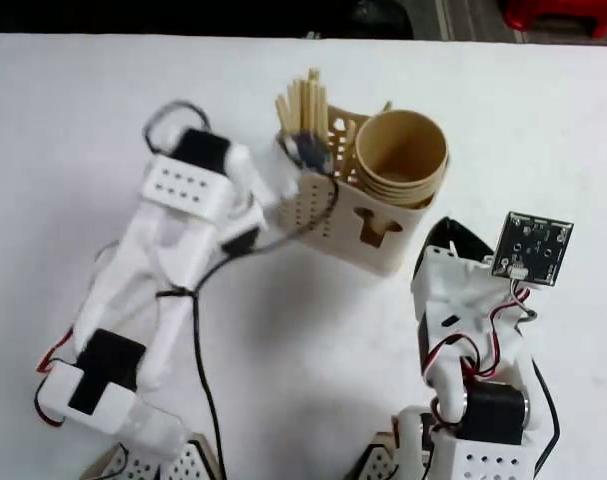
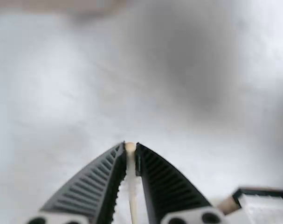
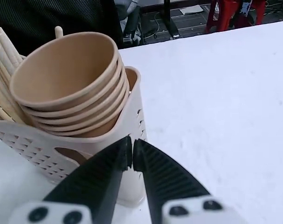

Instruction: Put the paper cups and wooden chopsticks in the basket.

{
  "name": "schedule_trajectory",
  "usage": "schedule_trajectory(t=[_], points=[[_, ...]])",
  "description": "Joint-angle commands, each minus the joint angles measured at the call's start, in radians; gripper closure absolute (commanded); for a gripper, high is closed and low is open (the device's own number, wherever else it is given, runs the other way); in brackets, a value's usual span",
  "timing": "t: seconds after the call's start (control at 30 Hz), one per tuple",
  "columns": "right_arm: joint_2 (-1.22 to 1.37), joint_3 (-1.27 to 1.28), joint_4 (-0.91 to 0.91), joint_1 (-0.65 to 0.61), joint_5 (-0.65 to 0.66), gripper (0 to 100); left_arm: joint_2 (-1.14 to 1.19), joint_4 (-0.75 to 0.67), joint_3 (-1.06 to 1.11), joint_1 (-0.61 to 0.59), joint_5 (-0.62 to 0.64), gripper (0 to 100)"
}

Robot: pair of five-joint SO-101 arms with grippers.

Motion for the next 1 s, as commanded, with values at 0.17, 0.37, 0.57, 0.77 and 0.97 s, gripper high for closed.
schedule_trajectory(t=[0.17, 0.37, 0.57, 0.77, 0.97], points=[[-0.015, -0.005, -0.016, 0.012, 0.032, 98.1, -0.004, 0.029, -0.557, -0.077, 0.144, 98], [-0.015, -0.005, -0.016, 0.012, 0.034, 98.1, -0.004, 0.029, -0.776, -0.077, 0.229, 98], [-0.013, -0.005, -0.016, 0.012, 0.034, 98.1, 0.001, 0.023, -1.02, -0.064, 0.358, 98], [-0.008, -0.003, -0.016, 0.005, 0.034, 98.1, 0.002, -0.029, -1.209, -0.051, 0.485, 98], [-0.008, -0.003, -0.016, 0.005, 0.034, 98.1, 0.001, -0.106, -1.281, -0.01, 0.543, 98]])
